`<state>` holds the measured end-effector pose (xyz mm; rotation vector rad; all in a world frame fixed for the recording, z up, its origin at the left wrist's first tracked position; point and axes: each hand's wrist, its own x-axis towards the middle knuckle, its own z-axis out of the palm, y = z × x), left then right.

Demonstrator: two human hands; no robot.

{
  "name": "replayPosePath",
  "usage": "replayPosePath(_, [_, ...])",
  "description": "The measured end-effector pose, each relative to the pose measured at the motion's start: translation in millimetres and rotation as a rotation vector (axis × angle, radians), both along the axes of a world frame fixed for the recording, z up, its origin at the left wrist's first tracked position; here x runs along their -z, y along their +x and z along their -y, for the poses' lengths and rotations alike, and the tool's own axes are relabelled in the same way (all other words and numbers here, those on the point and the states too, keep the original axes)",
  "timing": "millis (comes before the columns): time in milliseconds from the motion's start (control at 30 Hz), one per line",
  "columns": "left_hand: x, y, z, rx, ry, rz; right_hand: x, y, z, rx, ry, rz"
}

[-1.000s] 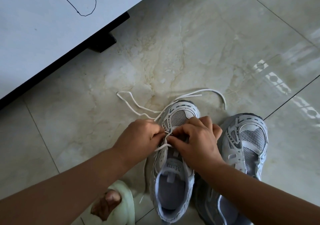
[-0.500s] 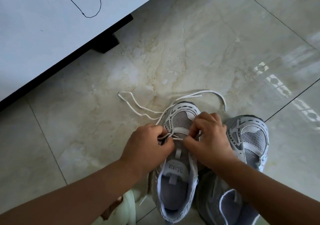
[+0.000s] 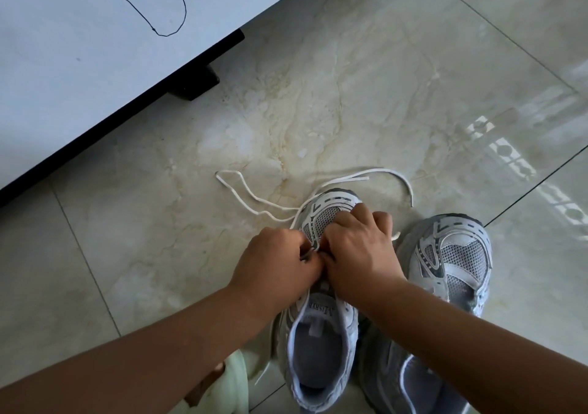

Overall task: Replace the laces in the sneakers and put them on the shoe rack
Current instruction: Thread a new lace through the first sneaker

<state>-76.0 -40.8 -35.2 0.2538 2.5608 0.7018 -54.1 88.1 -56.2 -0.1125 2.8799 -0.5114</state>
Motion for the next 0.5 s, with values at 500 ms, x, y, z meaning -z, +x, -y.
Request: replayPosePath(500, [-7.6,4.4,-7.4,-0.042,-0.020,0.028,-26.8,6.7,-57.2,-0.068,-0.294,0.202])
